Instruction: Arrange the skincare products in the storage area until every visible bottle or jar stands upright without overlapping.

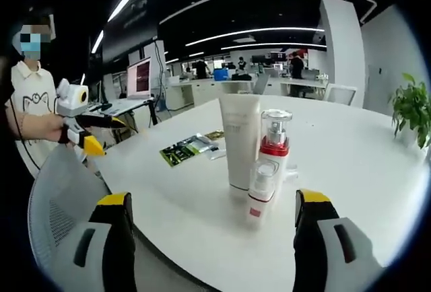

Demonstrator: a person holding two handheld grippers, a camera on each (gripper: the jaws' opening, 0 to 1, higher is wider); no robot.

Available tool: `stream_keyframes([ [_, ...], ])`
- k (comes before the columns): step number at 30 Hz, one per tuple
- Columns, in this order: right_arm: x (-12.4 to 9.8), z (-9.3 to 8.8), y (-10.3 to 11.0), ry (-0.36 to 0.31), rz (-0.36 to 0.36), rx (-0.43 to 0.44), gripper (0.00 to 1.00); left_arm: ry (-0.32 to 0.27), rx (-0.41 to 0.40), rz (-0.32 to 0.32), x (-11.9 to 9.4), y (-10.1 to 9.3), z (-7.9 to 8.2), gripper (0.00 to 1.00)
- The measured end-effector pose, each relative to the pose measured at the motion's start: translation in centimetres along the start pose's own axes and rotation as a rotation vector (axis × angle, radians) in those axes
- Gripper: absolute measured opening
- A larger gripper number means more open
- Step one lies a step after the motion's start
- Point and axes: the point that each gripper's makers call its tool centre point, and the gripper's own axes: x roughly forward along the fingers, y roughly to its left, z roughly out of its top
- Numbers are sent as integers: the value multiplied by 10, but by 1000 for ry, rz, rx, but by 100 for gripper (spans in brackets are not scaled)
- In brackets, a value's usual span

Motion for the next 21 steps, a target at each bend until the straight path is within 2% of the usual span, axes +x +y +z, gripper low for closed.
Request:
stream_keyframes([
  [6,0,-6,-1,14,-7,8,100,10,24,-27,22,0,12,98],
  [10,0,-7,-5,12,-18,20,100,48,74,-44,39,-6,16,93],
  [16,-5,-9,-22,17,-57,34,100,70,113,-97,77,-8,35,90],
  [21,-9,-12,-25,27,-75,42,100,93,139,-128,102,-4,43,88],
])
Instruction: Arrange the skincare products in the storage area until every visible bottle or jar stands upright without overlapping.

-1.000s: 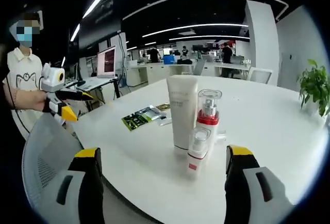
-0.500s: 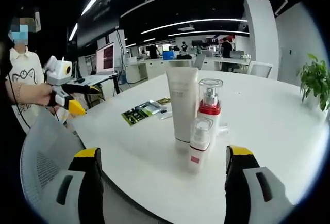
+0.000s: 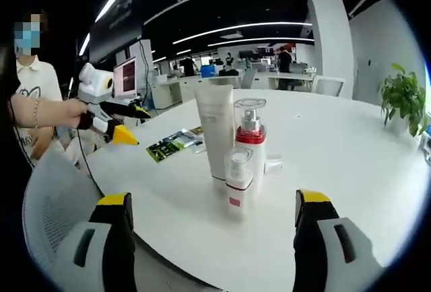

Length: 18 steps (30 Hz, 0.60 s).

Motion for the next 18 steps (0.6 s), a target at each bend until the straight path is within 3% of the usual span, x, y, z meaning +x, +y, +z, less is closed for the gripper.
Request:
stream_keyframes([
  [11,-3,-6,-11,17,-41,25,100,38,78,-70,60,-1,32,78],
  [14,-4,-8,-15,19,-56,37,100,35,85,-81,79,9,42,75],
  [18,-5,-10,-20,22,-74,52,100,40,121,-110,100,-1,52,75],
])
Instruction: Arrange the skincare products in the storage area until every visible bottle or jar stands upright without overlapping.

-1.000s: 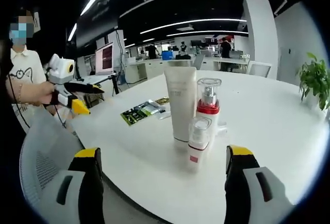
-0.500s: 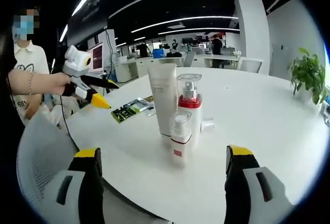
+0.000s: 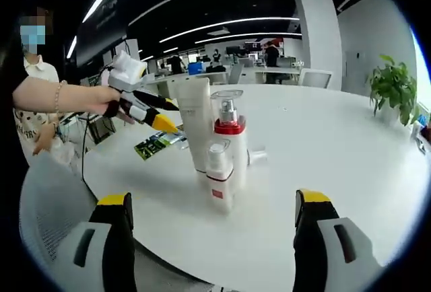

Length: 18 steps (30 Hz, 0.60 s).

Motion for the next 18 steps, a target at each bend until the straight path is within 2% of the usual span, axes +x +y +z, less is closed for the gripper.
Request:
stream_keyframes([
  [4,0,-4,-8,1,-16,13,100,-12,26,-21,19,-6,13,75],
  [7,-1,-5,-12,-3,-23,22,100,-3,44,-28,29,-7,15,74],
  [8,-1,-5,-12,-3,-26,23,100,-4,52,-33,32,-14,17,74],
  [14,-6,-7,-17,7,-33,23,100,-13,31,-51,49,-20,26,70],
  [16,-8,-8,-18,13,-33,19,100,-12,25,-70,58,-21,28,69],
  [18,-11,-9,-19,19,-34,17,100,1,45,-118,70,-32,30,71],
])
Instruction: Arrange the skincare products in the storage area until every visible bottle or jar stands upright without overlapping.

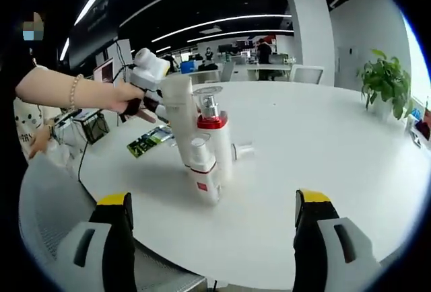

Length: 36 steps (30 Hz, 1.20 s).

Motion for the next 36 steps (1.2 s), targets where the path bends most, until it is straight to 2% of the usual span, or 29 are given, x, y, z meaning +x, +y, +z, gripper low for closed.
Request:
stream_keyframes([
  [2,-2,-3,-4,10,-7,0,100,46,22,-57,11,-4,-7,72],
  [3,-4,-3,-6,10,-11,3,100,63,47,-86,14,-15,-5,72],
  [6,-7,-4,-13,8,-28,12,100,86,75,-128,24,-25,-5,71],
  [12,-8,-5,-17,10,-44,23,100,120,112,-147,49,-18,-12,69],
  [14,-8,-5,-18,9,-47,26,100,130,128,-156,49,-28,-11,68],
  [19,-7,-7,-20,10,-53,35,100,185,213,-180,58,-32,-18,67],
  [21,-7,-7,-20,11,-56,37,100,198,250,-177,61,-34,-16,65],
  [23,-7,-7,-20,11,-57,39,100,209,264,-180,63,-33,-17,64],
  [26,-8,-7,-21,10,-62,42,100,220,287,-193,67,-42,-14,63],
  [29,-8,-8,-21,10,-65,46,100,234,325,-203,66,-40,-15,58],
  [31,-9,-9,-22,13,-68,47,100,243,360,-202,68,-45,-13,55],
  [36,-11,-10,-23,12,-73,52,100,304,430,-200,72,-40,-28,42],
])
